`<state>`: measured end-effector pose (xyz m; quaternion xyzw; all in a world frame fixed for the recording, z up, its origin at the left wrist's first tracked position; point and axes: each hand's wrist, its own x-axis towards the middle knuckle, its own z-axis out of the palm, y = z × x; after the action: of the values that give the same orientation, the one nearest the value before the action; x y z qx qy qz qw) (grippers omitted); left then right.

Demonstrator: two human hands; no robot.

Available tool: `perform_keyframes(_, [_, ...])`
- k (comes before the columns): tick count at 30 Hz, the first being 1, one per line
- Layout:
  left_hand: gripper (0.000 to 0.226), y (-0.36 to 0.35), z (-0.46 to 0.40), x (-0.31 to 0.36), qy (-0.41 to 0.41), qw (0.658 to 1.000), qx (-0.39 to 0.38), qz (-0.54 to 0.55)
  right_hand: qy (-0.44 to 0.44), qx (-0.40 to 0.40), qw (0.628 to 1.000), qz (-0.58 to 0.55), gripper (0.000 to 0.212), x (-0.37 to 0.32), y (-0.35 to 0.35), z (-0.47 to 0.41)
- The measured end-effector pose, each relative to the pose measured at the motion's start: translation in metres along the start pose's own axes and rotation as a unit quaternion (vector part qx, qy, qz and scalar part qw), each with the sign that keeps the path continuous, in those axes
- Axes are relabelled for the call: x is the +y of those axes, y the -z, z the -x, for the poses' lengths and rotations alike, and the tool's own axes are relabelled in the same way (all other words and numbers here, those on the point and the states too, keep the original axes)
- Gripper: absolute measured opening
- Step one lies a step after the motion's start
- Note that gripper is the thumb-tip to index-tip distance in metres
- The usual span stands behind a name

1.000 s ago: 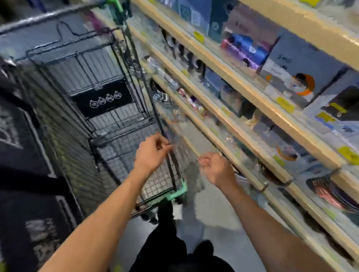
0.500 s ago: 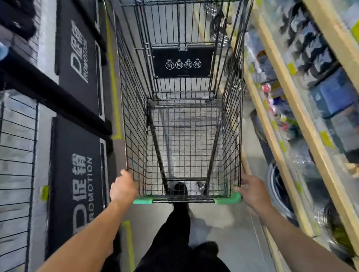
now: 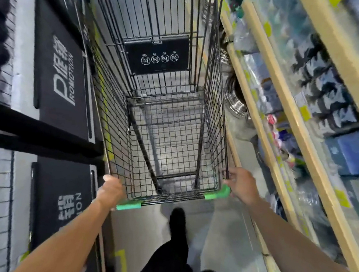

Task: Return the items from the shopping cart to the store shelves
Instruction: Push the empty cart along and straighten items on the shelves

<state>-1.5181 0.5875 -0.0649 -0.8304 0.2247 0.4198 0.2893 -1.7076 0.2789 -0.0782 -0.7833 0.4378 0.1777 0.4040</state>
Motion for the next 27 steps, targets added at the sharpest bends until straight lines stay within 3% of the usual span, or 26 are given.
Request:
perform_keyframes(3, [0.063, 0.052, -0.023, -0.021, 0.011, 0.997, -0.064, -0.038, -0.034, 0.03, 0.998, 0.053, 0.048, -0.055, 0.011, -0.046])
perform_keyframes(6, [0.092, 0.103, -0.062, -0.05, 0.005, 0.999, -0.033, 0.022, -0.038, 0.031, 0.994, 0.097, 0.031, -0.113, 0.021, -0.097])
perform_keyframes(9, [0.058, 0.15, -0.105, -0.083, -0.019, 0.999, -0.034, -0.034, -0.026, 0.046, 0.993, 0.103, 0.041, -0.169, 0.035, -0.143])
perform_keyframes(13, [0.057, 0.216, -0.157, -0.117, 0.033, 0.998, -0.058, 0.018, -0.011, 0.024, 0.996, 0.09, 0.039, -0.234, 0.053, -0.207])
perform_keyframes(16, [0.056, 0.27, -0.203, -0.143, 0.002, 1.0, -0.02, 0.023, 0.014, 0.035, 0.997, 0.069, 0.041, -0.286, 0.063, -0.266])
perform_keyframes(20, [0.058, 0.359, -0.264, -0.185, 0.014, 0.996, -0.04, -0.084, 0.017, 0.037, 0.991, 0.124, 0.015, -0.371, 0.08, -0.345])
perform_keyframes(25, [0.055, 0.459, -0.34, -0.237, -0.082, 0.965, -0.022, -0.25, 0.009, 0.034, 0.988, 0.151, 0.022, -0.474, 0.098, -0.432])
perform_keyframes(27, [0.054, 0.493, -0.364, -0.255, -0.091, 0.965, -0.018, -0.244, 0.005, 0.047, 0.988, 0.148, 0.018, -0.506, 0.102, -0.463])
